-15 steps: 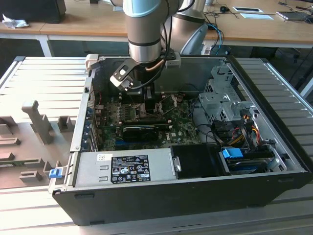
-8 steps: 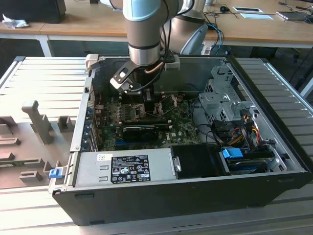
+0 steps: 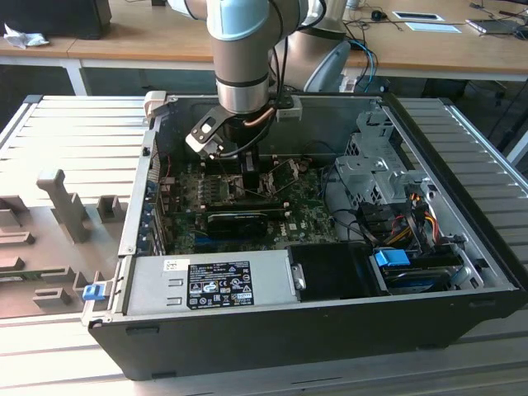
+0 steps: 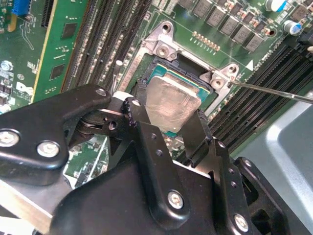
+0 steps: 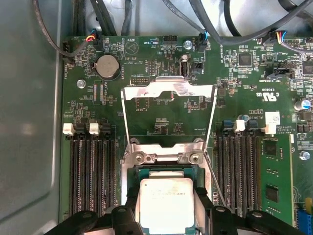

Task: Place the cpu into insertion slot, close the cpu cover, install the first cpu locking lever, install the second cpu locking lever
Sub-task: 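Place the cpu into insertion slot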

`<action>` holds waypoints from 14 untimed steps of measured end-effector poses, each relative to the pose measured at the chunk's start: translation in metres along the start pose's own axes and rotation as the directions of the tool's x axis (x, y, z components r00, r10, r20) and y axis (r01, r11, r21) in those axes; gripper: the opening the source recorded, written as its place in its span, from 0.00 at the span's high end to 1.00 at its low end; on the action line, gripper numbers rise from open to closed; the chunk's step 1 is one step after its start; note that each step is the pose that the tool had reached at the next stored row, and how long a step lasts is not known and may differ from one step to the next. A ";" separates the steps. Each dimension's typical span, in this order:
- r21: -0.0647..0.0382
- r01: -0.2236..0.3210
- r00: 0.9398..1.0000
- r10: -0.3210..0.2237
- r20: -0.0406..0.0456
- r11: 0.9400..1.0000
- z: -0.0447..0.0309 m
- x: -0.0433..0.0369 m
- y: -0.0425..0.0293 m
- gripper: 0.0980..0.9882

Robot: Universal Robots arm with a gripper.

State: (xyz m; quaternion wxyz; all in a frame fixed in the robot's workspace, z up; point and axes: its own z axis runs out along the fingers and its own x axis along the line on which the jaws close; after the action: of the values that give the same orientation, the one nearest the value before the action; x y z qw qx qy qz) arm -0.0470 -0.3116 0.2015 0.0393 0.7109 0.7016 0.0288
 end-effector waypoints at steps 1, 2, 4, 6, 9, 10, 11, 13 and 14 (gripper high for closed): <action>0.000 0.000 1.000 0.000 0.000 1.000 0.0000 0.0000 0.0000 0.52; 0.000 0.000 1.000 0.000 0.000 1.000 0.0001 0.0000 0.0000 0.52; 0.000 0.000 1.000 0.000 0.000 1.000 0.0000 0.0000 0.0000 0.52; 0.000 0.000 1.000 0.000 0.000 1.000 0.0001 0.0000 0.0000 0.50; 0.000 0.000 1.000 0.000 0.000 1.000 0.0001 0.0004 0.0000 0.43; 0.000 0.000 1.000 0.000 0.000 1.000 0.0001 0.0004 0.0000 0.43; 0.000 0.000 1.000 0.000 0.000 1.000 -0.0001 0.0005 0.0000 0.43; 0.000 0.000 1.000 0.000 0.000 1.000 -0.0016 0.0004 0.0002 0.43; 0.000 0.000 1.000 0.000 0.000 1.000 -0.0033 0.0004 0.0003 0.43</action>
State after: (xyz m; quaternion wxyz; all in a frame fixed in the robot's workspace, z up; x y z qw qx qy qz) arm -0.0470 -0.3111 0.2048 0.0393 0.7110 0.7015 0.0289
